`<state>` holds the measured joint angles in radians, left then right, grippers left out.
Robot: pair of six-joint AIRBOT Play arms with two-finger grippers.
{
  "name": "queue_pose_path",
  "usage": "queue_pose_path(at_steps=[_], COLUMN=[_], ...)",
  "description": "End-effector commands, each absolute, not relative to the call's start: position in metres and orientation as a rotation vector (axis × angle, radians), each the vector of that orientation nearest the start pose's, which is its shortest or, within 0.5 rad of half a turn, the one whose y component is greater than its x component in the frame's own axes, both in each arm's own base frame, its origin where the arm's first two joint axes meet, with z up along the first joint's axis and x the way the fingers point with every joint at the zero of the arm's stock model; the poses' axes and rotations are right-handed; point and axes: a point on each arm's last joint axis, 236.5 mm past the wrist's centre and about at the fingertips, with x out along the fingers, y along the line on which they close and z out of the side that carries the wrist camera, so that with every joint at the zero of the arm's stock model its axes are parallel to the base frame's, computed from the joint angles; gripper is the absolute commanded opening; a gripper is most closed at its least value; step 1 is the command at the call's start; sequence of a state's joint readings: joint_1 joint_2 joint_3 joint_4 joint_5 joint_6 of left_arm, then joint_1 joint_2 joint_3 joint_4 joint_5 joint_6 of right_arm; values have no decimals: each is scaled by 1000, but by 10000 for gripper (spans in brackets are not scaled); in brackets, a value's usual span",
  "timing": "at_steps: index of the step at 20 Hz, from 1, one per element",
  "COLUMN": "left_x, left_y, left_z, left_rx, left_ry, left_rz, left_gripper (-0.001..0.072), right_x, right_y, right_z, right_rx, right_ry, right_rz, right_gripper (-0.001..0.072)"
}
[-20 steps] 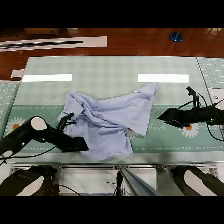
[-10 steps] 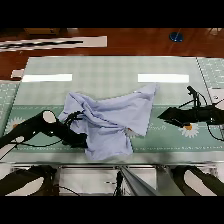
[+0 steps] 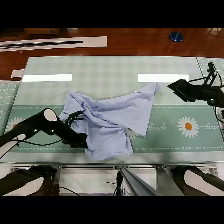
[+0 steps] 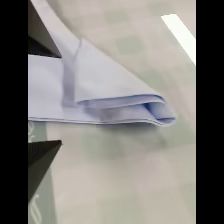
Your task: Fold the shirts.
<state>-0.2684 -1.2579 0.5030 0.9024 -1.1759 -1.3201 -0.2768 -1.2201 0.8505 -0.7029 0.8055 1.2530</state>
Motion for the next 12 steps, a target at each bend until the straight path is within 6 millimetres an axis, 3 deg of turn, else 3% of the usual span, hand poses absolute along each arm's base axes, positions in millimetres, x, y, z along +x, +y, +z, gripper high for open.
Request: queue_pose_path(at_steps=[1, 5, 12], left_x=[130, 130, 130], left_y=[-179, -179, -179], left_z=[-112, -112, -112], left_rx=[-353, -353, -355], left_ry=[1903, 1905, 1905], left_rz=[-591, -591, -587], left_gripper=[25, 25, 24], right_x=[451, 460, 441], right_y=[9, 18, 45], right_z=[-9, -34, -58], right_rx=[814, 868, 906], right_ry=[906, 961, 1091], right_rz=[96, 134, 247], right_gripper=[584, 575, 575])
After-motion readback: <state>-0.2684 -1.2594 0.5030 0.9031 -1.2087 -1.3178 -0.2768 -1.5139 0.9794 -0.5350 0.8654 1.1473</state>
